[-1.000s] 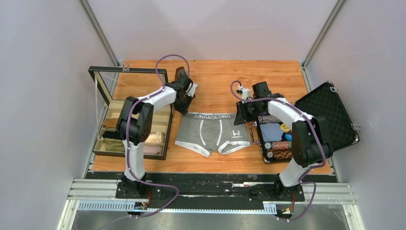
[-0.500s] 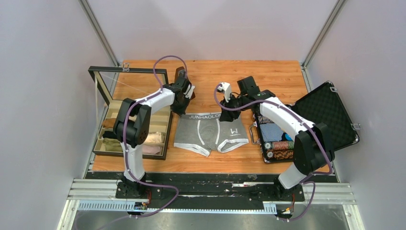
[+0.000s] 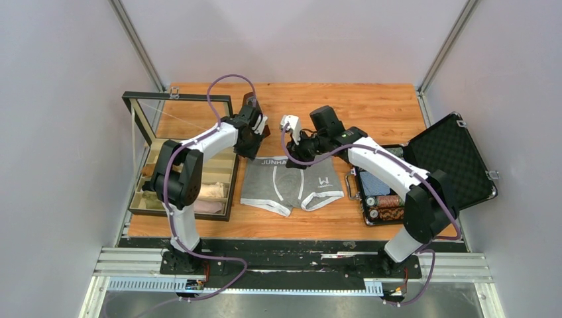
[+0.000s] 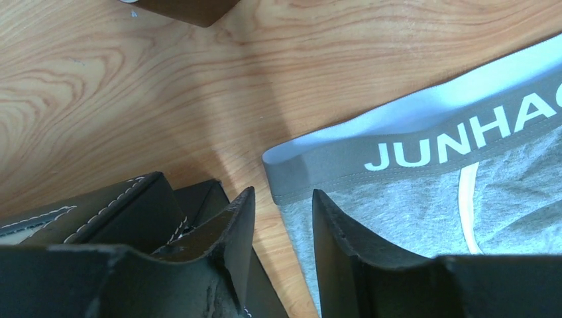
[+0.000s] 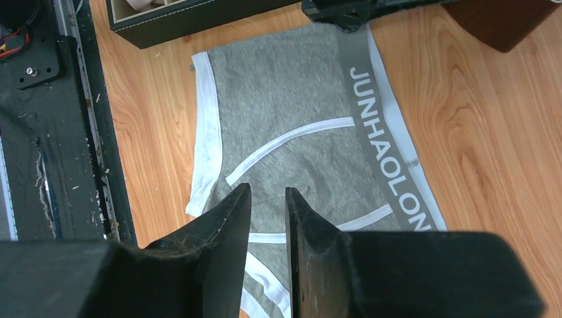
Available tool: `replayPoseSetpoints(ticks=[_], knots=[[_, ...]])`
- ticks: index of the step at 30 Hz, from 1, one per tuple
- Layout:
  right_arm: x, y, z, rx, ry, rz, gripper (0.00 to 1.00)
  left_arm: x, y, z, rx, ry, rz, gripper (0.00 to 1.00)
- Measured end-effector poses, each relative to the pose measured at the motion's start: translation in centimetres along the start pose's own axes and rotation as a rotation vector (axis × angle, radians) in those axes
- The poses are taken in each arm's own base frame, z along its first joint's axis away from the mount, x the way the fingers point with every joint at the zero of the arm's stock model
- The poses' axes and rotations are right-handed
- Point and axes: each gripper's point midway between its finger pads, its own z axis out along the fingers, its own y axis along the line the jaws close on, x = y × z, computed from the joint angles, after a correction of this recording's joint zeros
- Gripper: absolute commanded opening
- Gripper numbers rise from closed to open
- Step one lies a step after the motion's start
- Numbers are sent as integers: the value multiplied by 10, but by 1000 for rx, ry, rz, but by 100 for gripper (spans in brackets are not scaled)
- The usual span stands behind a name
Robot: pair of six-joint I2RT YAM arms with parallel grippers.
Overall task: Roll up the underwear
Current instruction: Fold the underwear at the center of the board.
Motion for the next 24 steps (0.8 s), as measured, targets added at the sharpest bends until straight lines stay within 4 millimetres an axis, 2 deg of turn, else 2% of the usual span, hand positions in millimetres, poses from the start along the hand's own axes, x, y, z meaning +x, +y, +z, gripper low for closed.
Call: replayPoseSetpoints(ticks=[3, 9, 18, 23, 24], knots=[[2, 2, -6, 19, -1, -5, 26, 0, 1, 2, 7, 1, -4, 38], [-6, 4, -17, 45, -25, -28, 26, -2, 7, 15, 1, 17, -2, 39], [-8, 4, -18, 49, -31, -33, 25, -4, 4, 25, 29, 27, 18, 30], [-8, 4, -18, 50, -31, -33, 25, -3, 0, 26, 56, 32, 18, 32], [-8, 4, -18, 50, -30, -33, 25, -3, -1, 26, 60, 33, 18, 28]])
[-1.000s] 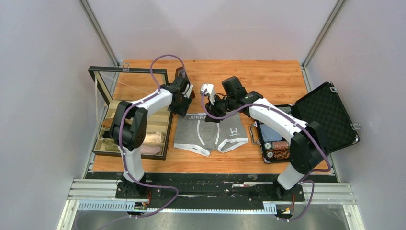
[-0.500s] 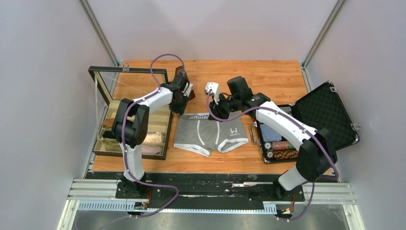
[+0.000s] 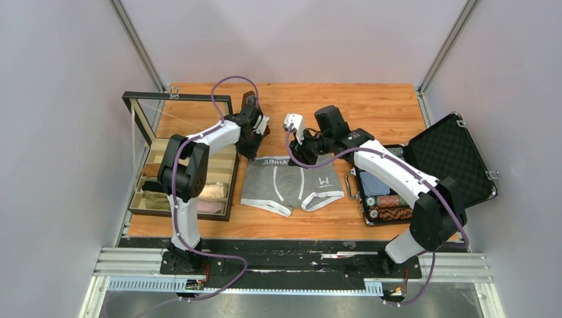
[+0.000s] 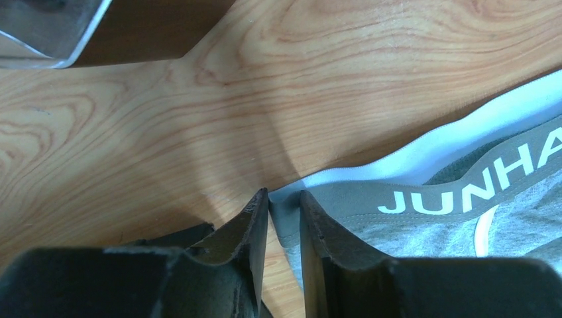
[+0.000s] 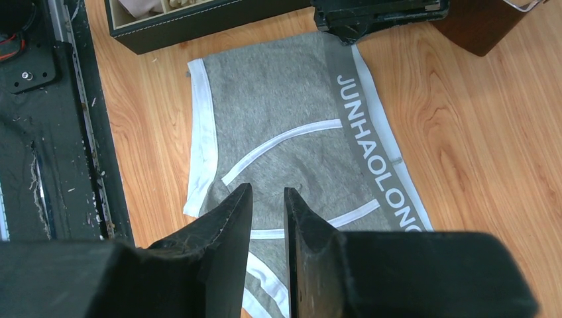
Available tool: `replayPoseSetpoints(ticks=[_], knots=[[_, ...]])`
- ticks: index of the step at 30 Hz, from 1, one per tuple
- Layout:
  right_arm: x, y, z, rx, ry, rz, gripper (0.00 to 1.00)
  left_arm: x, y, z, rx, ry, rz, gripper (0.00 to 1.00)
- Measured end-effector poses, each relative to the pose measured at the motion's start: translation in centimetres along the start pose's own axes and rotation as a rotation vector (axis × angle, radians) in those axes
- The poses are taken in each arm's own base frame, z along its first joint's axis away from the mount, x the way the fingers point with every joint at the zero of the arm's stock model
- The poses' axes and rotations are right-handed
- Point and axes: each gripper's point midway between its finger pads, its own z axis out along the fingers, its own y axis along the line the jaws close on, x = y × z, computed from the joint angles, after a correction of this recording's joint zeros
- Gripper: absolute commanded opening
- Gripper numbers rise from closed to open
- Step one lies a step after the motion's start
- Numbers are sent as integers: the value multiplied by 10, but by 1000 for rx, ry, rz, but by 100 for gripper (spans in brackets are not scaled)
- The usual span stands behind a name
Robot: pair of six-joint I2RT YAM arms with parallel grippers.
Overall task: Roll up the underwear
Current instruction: Fold the underwear at the center of the board.
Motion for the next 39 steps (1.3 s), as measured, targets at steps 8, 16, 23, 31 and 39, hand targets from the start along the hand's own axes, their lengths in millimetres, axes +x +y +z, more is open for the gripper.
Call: replayPoseSetpoints(ticks=[8, 16, 23, 31, 39], knots=[[7, -1, 2, 7, 13, 6, 24, 1, -2, 0, 13, 4, -1, 7], [5, 1, 4, -10, 8, -33, 22, 3, 9, -7, -51, 9, -1, 0], [-7, 32, 67, -165, -7, -181, 37, 0, 7, -15, -40, -5, -15, 0], [14, 119, 132, -418, -3, -367, 39, 6, 2, -13, -9, 5, -30, 0], [47, 124, 174, -464, 21, -452, 39, 6, -1, -14, 9, 3, -31, 0]])
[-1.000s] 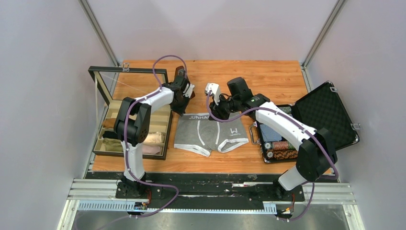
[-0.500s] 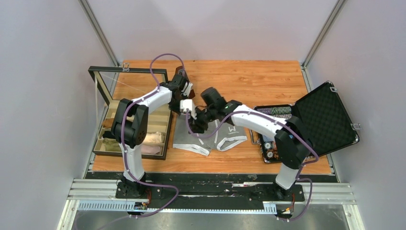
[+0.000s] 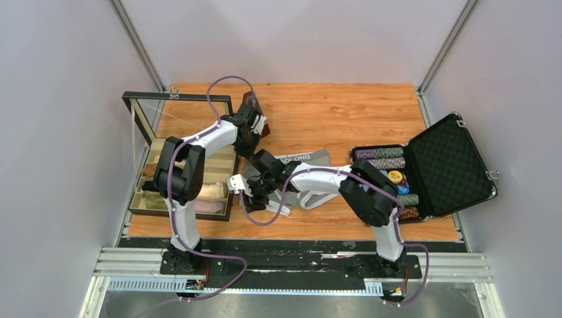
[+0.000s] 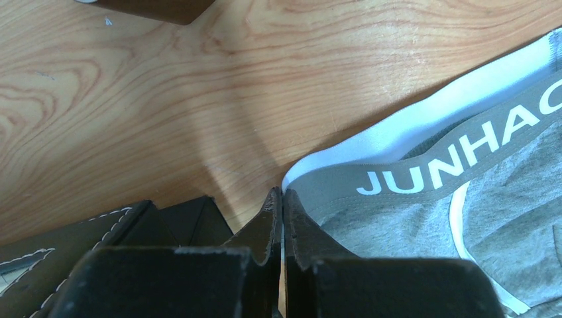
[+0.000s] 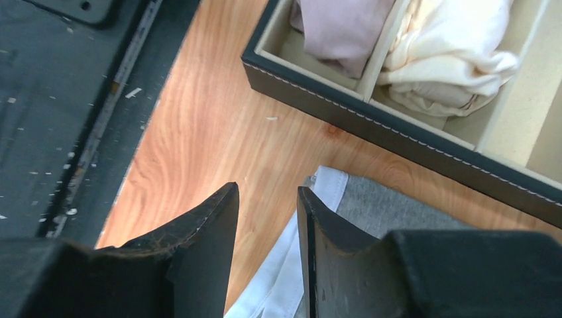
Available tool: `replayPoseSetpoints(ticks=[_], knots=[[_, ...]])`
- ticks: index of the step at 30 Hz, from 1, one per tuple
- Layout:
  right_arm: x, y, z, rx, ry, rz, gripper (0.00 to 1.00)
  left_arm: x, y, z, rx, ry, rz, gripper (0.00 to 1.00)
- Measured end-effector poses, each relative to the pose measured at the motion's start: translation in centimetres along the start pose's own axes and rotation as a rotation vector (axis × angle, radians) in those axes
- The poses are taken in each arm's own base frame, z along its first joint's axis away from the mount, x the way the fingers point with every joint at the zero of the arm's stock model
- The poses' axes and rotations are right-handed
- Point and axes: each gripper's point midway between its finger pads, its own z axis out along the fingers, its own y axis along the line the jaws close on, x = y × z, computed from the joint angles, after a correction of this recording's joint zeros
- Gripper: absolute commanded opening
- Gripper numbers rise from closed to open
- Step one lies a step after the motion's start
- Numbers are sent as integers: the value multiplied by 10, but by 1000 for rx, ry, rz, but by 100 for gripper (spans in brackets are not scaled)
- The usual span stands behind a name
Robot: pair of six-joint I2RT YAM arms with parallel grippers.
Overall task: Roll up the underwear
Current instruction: Fold the underwear at the center of the board.
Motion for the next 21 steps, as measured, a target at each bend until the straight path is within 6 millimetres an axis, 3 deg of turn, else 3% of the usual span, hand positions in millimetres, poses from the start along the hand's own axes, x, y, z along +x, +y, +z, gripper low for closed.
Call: replayPoseSetpoints(ticks=[7, 21], knots=[[22, -15, 16, 37, 46, 2, 39, -2, 0, -1, 0, -7, 0, 0], [4, -39, 22, 94, 4, -50, 39, 0, -1, -1, 3, -6, -1, 0]])
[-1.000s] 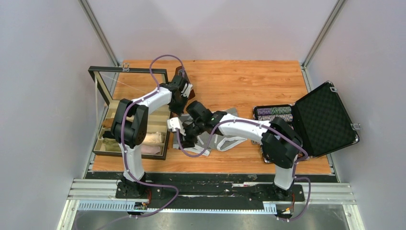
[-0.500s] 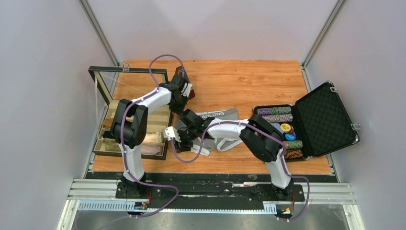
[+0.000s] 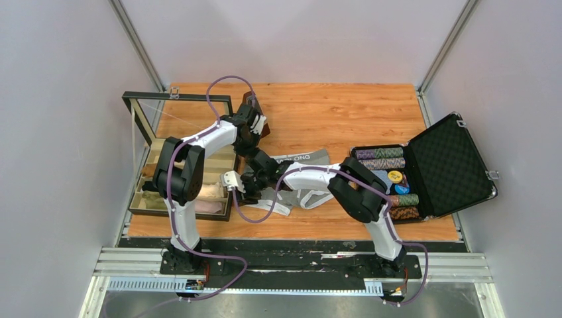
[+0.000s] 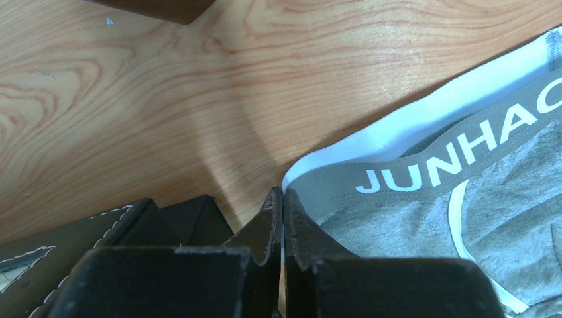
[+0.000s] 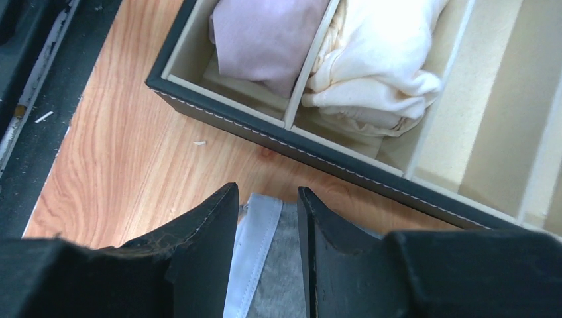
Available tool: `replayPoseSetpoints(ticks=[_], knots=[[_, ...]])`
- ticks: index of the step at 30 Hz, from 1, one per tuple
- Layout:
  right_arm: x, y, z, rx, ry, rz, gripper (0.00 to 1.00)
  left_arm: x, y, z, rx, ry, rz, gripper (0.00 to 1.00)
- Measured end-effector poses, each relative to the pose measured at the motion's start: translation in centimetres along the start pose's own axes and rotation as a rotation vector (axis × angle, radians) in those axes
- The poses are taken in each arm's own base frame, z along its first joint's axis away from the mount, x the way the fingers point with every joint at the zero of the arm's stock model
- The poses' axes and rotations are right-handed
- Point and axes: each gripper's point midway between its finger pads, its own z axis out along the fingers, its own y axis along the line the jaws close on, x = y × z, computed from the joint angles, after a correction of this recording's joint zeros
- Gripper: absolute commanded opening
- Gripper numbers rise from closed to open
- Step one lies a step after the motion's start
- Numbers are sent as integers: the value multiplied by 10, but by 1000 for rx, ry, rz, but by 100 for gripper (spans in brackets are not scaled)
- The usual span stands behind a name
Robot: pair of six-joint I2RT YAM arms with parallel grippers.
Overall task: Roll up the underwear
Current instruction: Fold the underwear at the center of the board.
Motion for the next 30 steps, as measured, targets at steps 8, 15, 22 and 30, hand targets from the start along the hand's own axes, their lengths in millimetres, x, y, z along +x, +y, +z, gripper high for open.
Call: replayPoseSetpoints(ticks=[8, 15, 22, 30], knots=[[17, 3, 12, -17, 27, 47, 29, 0, -1, 0, 4, 0, -1, 0], [18, 3, 12, -18, 34, 57, 0, 0, -1, 0, 7, 1, 0, 0], [8, -1, 5, -5, 14, 131, 0, -10, -5, -12, 28, -14, 1, 0], [-59, -28, -50, 91, -129, 138, 0, -33, -18, -52, 96, -103, 7, 0]])
